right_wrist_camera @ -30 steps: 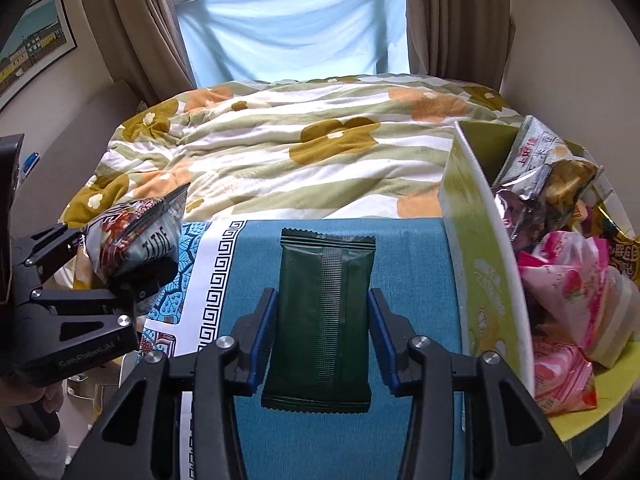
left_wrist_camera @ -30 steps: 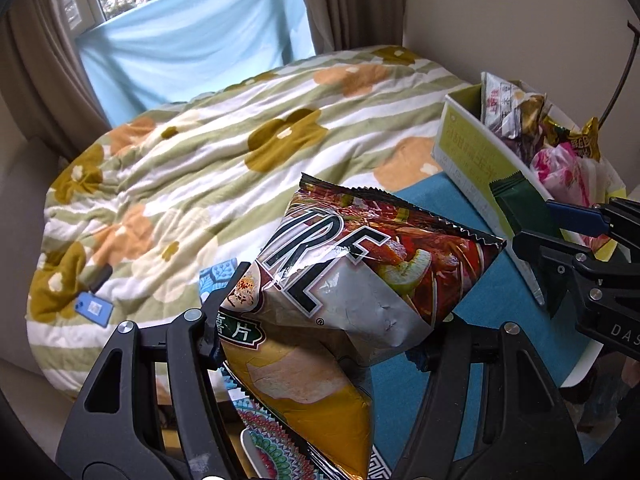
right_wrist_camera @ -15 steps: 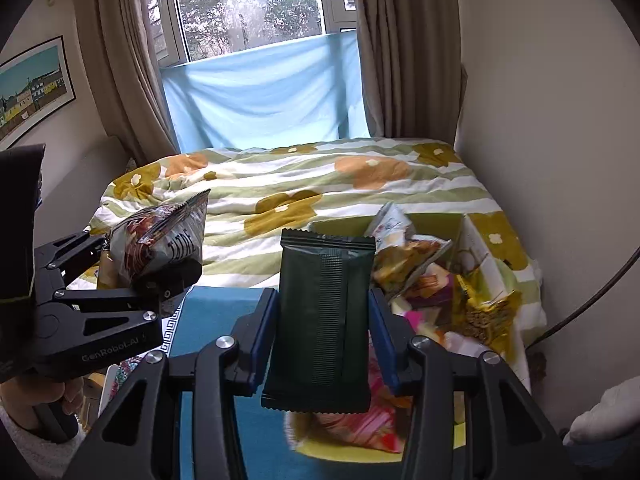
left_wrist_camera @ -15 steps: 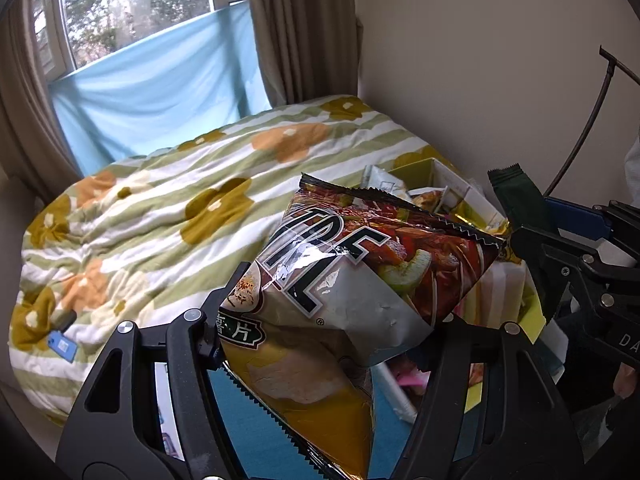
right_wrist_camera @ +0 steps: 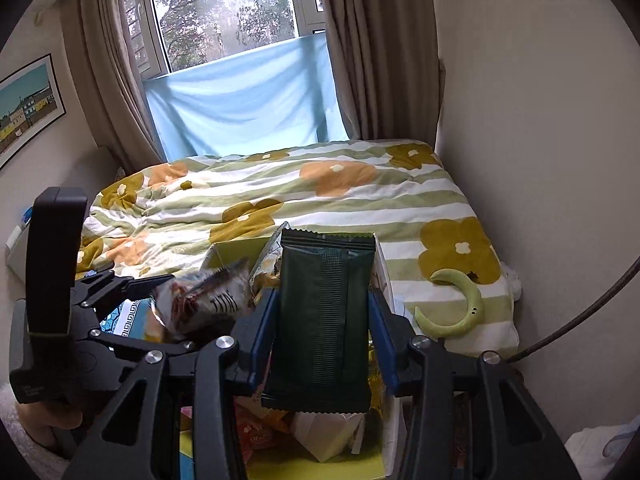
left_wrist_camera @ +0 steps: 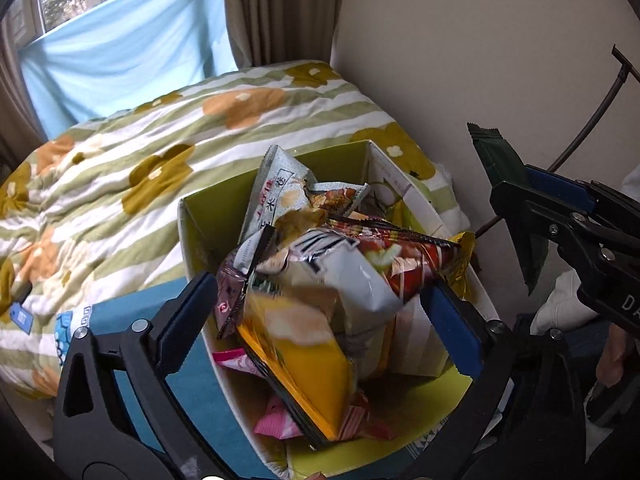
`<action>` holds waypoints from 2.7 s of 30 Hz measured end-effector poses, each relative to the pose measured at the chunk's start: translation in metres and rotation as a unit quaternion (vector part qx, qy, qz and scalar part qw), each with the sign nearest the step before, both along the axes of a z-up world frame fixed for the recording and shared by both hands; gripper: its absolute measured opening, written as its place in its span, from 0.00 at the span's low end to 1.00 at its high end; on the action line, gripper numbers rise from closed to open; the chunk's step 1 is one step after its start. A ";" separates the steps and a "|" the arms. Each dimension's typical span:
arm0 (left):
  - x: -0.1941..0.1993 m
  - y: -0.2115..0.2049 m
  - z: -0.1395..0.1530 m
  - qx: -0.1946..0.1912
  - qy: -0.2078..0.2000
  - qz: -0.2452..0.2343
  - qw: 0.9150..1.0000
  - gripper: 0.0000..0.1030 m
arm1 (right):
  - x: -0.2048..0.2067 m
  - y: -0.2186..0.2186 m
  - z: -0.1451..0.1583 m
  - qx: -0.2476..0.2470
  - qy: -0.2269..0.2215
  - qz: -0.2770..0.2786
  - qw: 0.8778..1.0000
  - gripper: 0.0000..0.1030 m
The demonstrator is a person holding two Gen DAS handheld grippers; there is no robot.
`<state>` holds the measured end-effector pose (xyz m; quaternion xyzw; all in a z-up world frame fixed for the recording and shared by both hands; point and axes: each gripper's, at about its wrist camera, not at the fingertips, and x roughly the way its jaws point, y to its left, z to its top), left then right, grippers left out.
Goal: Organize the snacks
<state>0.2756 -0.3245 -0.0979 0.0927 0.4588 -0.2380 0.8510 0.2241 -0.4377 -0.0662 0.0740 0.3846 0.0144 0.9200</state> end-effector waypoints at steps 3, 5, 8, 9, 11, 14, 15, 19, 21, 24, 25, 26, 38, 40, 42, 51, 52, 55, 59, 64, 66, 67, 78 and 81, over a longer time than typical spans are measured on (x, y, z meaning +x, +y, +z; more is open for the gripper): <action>-0.010 0.010 0.003 0.014 -0.011 0.002 1.000 0.98 | 0.003 -0.007 -0.005 0.009 0.003 0.005 1.000 0.40; -0.019 0.016 0.007 0.024 -0.020 0.008 0.999 0.98 | 0.003 -0.010 -0.006 0.014 0.003 0.006 1.000 0.40; -0.024 0.029 0.010 0.017 -0.019 0.019 0.999 0.98 | 0.004 -0.014 -0.006 0.020 0.001 0.009 1.000 0.40; -0.026 0.034 0.011 0.015 -0.019 0.026 0.999 0.98 | 0.004 -0.014 -0.005 0.019 0.001 0.011 1.000 0.40; -0.028 0.039 0.010 0.010 -0.014 0.034 0.999 0.98 | 0.006 -0.015 -0.004 0.017 0.002 0.017 1.000 0.40; -0.032 0.045 0.009 0.014 -0.013 0.045 0.999 0.98 | 0.007 -0.016 -0.003 0.015 0.000 0.022 1.000 0.40; -0.032 0.046 0.008 0.020 -0.014 0.048 0.999 0.98 | 0.007 -0.016 -0.002 0.018 0.000 0.024 1.000 0.40; -0.039 0.053 0.003 0.031 -0.012 0.059 0.998 0.98 | 0.006 -0.011 -0.010 0.019 0.006 0.039 0.999 0.40; -0.041 0.057 -0.003 0.039 -0.006 0.067 0.997 0.98 | 0.005 -0.006 -0.018 0.022 0.013 0.046 0.999 0.40; -0.046 0.062 -0.011 0.047 0.002 0.074 0.996 0.98 | 0.001 -0.002 -0.033 0.040 0.028 0.057 0.997 0.41; -0.047 0.064 -0.014 0.049 0.004 0.077 0.996 0.98 | -0.001 -0.001 -0.038 0.043 0.033 0.057 0.997 0.46; -0.049 0.068 -0.017 0.048 0.007 0.080 0.996 0.98 | -0.003 0.000 -0.043 0.043 0.038 0.056 0.997 0.58; -0.073 0.107 0.003 0.017 -0.023 0.093 0.995 0.98 | -0.032 0.010 -0.029 0.010 0.014 0.018 1.000 0.92; -0.082 0.117 0.017 0.012 -0.038 0.093 0.995 0.98 | -0.041 0.016 -0.017 0.003 0.000 0.012 1.000 0.92; -0.095 0.129 0.034 0.006 -0.060 0.097 0.993 0.98 | -0.053 0.025 -0.001 -0.005 -0.021 0.003 1.000 0.92; -0.177 0.212 0.090 -0.036 -0.139 0.172 0.975 1.00 | -0.119 0.094 0.053 -0.035 -0.076 0.000 0.996 0.96; -0.188 0.221 0.094 -0.036 -0.150 0.181 0.971 1.00 | -0.128 0.102 0.055 -0.036 -0.080 0.001 0.996 0.96; -0.218 0.240 0.100 -0.028 -0.176 0.195 0.965 1.00 | -0.154 0.124 0.059 -0.044 -0.084 0.004 0.995 0.96; -0.248 0.256 0.101 -0.010 -0.194 0.201 0.960 1.00 | -0.183 0.146 0.059 -0.050 -0.093 -0.001 0.994 0.96; -0.269 0.268 0.097 -0.011 -0.193 0.200 0.960 1.00 | -0.206 0.161 0.055 -0.052 -0.094 -0.011 0.994 0.96; -0.274 0.271 0.098 -0.016 -0.197 0.199 0.960 1.00 | -0.213 0.163 0.055 -0.058 -0.098 -0.017 0.993 0.96; -0.276 0.273 0.099 -0.018 -0.199 0.200 0.959 1.00 | -0.215 0.165 0.055 -0.062 -0.098 -0.019 0.993 0.96; -0.276 0.269 0.101 -0.019 -0.205 0.192 0.960 1.00 | -0.219 0.169 0.058 -0.064 -0.104 -0.029 0.992 0.96; -0.274 0.267 0.101 -0.017 -0.205 0.189 0.960 1.00 | -0.219 0.170 0.057 -0.065 -0.104 -0.029 0.992 0.96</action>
